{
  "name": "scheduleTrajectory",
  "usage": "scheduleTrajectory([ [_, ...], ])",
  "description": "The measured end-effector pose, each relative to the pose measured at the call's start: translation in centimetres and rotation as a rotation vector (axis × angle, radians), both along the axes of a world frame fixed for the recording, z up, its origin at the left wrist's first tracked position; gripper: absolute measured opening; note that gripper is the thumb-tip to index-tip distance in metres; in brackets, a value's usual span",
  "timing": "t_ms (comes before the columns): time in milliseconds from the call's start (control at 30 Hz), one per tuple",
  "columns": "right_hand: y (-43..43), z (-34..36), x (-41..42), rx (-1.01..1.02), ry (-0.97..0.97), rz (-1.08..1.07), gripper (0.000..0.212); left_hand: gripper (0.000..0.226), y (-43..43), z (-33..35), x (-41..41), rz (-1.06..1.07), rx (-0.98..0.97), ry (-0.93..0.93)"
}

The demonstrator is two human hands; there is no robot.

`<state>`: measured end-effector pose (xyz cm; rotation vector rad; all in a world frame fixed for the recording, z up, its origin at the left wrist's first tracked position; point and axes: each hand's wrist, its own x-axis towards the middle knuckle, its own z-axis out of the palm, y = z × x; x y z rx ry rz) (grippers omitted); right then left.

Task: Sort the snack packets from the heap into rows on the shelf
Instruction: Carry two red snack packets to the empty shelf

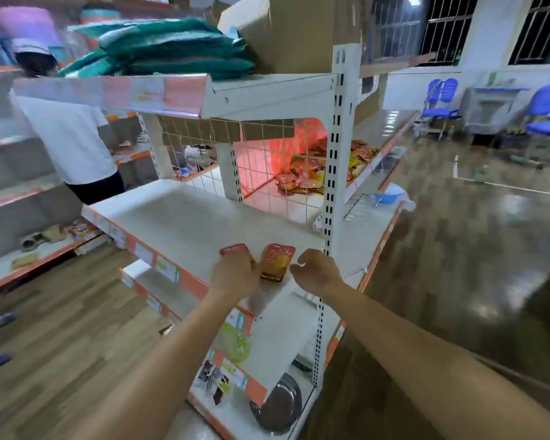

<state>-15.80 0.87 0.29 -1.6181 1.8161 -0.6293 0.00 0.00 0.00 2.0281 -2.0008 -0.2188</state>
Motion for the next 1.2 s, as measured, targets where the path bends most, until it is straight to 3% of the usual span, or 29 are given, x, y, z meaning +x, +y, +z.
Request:
scheduleTrajectory([
  [200,-5.0,-3.4,4.3,0.111,0.063,-0.235,0.08,0.057,-4.7,-2.8,1.0,0.277,0.046,-0.024],
  [333,-6.3,-5.2,5.4,0.031,0.222,-0.336,0.079,0.068,-6.2,-4.6,1.3,0.282,0.044,-0.196],
  [433,-6.7,-5.9,5.2,0.0,0.22,-0.33,0.079,0.067,-6.7,-5.2,1.4,0.25,0.032,-0.142],
  [500,-7.0,-6.0,4.7,-0.002,0.128,-0.32,0.081,0.071,-6.6,-5.2,1.2,0.229,0.015,0.057],
  [600,-7.0,-6.0,3.9,0.015,-0.045,-0.353,0.062,0.081,-6.2,-5.3,0.6,0.189,-0.026,0.34],
  [767,-7.1,-6.0,2.2,0.114,-0.243,-0.404,0.042,0.051,-6.1,-5.6,0.1,0.148,-0.033,0.404],
  [900,-5.8,-7.0,0.4,-0.012,-0.488,-0.345,0.024,0.03,-5.1,-5.1,-2.1,0.058,-0.022,0.592],
  [1067,-3.0,-8.2,-3.6,-0.151,-0.794,-0.367,0.025,0.031,-3.8,-5.1,-7.4,-0.107,-0.01,0.741],
  [1200,-2.0,-8.1,-8.6,-0.219,-0.851,-0.468,0.016,0.034,-3.7,-5.2,-12.3,-0.206,-0.023,0.772],
])
